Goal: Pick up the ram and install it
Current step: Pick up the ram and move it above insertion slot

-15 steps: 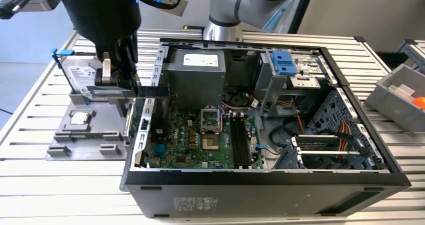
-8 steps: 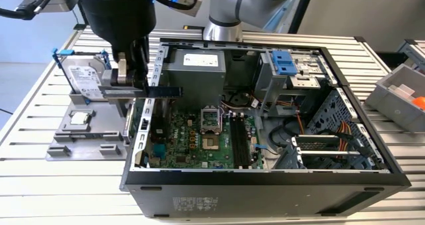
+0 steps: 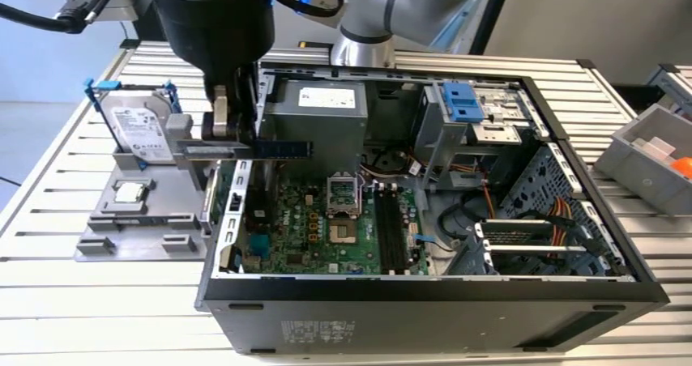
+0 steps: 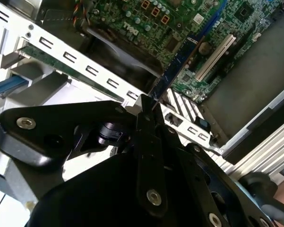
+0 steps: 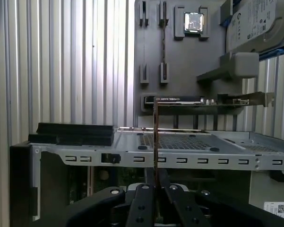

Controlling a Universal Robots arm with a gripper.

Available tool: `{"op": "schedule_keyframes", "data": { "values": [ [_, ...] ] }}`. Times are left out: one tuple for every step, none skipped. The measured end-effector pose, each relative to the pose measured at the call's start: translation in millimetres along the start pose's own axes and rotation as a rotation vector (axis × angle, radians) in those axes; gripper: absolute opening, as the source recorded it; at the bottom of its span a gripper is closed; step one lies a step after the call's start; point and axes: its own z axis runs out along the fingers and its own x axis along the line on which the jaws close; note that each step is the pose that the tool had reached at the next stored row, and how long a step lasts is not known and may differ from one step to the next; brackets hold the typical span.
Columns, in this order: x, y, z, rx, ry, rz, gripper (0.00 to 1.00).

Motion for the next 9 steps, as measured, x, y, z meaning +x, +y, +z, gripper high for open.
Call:
{"op": "schedule_keyframes", "data": {
  "values": [
    [0.0, -1.5, 0.0, 0.0000, 0.0000, 0.000, 0.00],
    [0.0, -3.0, 0.0, 0.0000, 0.0001, 0.001, 0.00],
    [0.0, -4.3, 0.0, 0.0000, 0.0001, 0.001, 0.00],
    [0.0, -5.4, 0.0, 0.0000, 0.0001, 0.001, 0.00],
    [0.0, -6.3, -0.1, 0.0000, 0.0001, 0.002, 0.00],
    [0.0, -7.4, -0.1, 0.0000, 0.0001, 0.002, 0.00],
    [0.0, -9.0, 0.0, 0.0001, 0.0001, 0.002, 0.00],
    [0.0, -10.9, 0.0, 0.0001, 0.0000, 0.002, 0.00],
    [0.0, -13.0, 0.0, 0.0001, 0.0000, 0.002, 0.00]
  ]
}}
